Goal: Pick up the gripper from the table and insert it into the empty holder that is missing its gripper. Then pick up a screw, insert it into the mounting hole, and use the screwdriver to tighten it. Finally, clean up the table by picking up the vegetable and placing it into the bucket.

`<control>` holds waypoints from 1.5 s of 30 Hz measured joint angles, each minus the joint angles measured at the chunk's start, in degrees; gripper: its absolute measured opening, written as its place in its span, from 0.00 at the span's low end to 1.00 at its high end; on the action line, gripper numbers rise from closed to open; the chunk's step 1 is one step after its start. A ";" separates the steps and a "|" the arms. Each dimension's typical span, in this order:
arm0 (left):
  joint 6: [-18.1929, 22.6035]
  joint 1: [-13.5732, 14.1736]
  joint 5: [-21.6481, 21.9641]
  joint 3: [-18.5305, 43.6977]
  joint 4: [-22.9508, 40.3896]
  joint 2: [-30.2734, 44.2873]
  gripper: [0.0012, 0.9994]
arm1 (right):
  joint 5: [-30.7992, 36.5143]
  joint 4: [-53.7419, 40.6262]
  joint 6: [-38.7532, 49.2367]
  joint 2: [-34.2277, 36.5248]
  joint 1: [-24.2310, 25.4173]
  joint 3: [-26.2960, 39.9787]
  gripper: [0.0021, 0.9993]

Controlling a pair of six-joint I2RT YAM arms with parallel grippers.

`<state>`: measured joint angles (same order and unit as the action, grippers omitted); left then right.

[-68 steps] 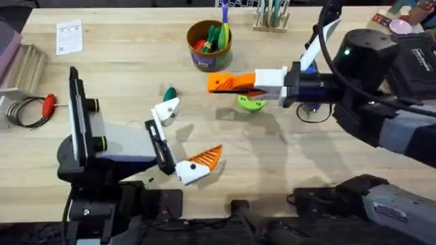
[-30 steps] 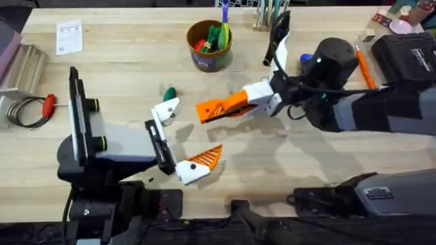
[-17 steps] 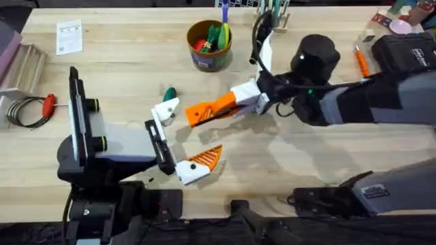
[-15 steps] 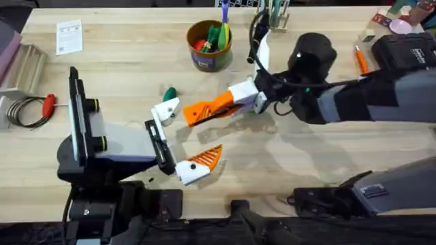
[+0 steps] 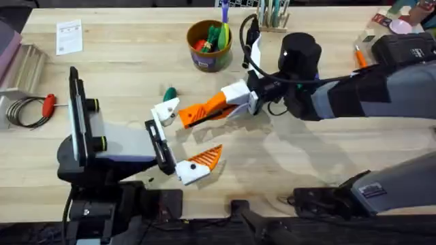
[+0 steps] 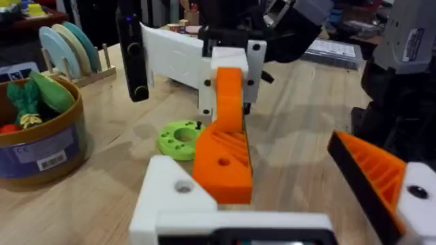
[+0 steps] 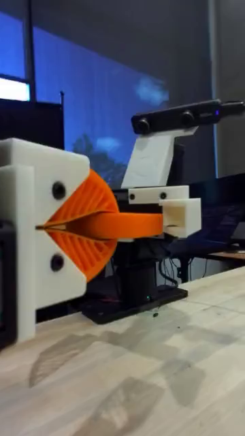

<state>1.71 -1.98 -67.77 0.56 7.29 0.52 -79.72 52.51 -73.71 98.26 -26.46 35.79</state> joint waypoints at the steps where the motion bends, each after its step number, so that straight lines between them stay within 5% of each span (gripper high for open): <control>1: -0.02 0.00 0.00 0.00 0.00 0.00 0.99 | 0.05 -0.05 0.42 0.00 0.00 0.00 0.01; 45: -0.02 -0.22 0.12 0.00 0.00 0.00 0.99 | 3.01 1.95 2.12 0.89 -2.14 1.66 0.01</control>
<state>1.69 -2.20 -67.65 0.56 7.29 0.52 -76.71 54.46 -71.59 99.15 -28.60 37.45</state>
